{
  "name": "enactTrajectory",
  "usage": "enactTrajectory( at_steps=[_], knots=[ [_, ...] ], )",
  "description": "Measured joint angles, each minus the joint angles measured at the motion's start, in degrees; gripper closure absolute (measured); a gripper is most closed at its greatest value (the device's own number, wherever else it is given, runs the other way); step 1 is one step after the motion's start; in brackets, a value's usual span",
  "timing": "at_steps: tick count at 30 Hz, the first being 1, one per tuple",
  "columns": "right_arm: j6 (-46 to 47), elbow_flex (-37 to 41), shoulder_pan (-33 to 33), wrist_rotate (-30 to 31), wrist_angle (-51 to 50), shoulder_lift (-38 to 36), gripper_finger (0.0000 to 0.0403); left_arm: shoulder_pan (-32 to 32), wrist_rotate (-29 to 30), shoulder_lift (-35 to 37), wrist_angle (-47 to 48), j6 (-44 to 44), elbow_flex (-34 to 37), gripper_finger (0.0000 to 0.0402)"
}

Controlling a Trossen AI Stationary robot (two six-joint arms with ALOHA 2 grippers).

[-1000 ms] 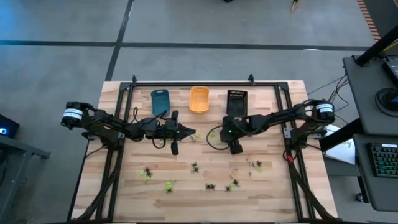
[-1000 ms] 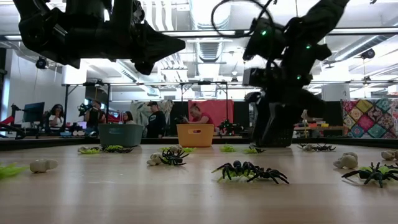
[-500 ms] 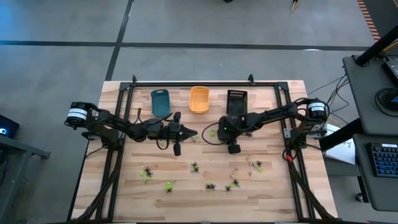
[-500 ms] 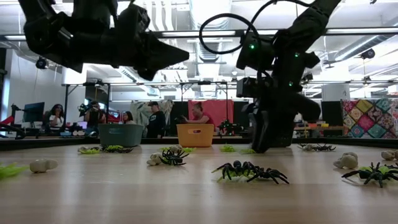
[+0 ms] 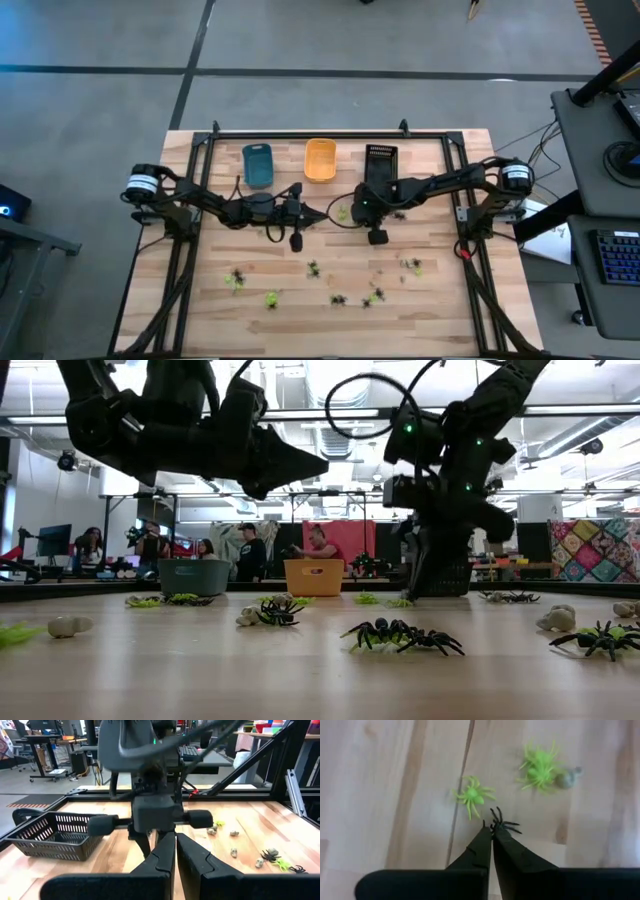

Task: Sort Halloween decoration
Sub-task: Put the black spider toy into the orange bin

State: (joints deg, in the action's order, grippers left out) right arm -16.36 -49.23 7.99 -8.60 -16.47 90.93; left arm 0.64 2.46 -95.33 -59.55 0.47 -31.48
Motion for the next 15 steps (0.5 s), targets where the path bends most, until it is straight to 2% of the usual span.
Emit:
enactTrajectory(
  at_steps=[8, 12, 15],
  knots=[
    [4.27, 0.85, 0.33, -0.55, 1.09, -4.20, 0.0394, 0.00, -0.04, -0.24, 0.70, 0.57, 0.04, 0.0402],
    [10.73, 3.30, 0.31, -0.83, 2.44, -6.01, 0.0394, 0.00, 0.55, -1.00, 1.03, 0.88, -0.28, 0.0402],
    [19.08, 6.87, 0.28, -0.41, 5.06, -7.87, 0.0394, 0.02, 2.65, -2.27, 2.93, 1.03, -2.48, 0.0402]
  ],
)
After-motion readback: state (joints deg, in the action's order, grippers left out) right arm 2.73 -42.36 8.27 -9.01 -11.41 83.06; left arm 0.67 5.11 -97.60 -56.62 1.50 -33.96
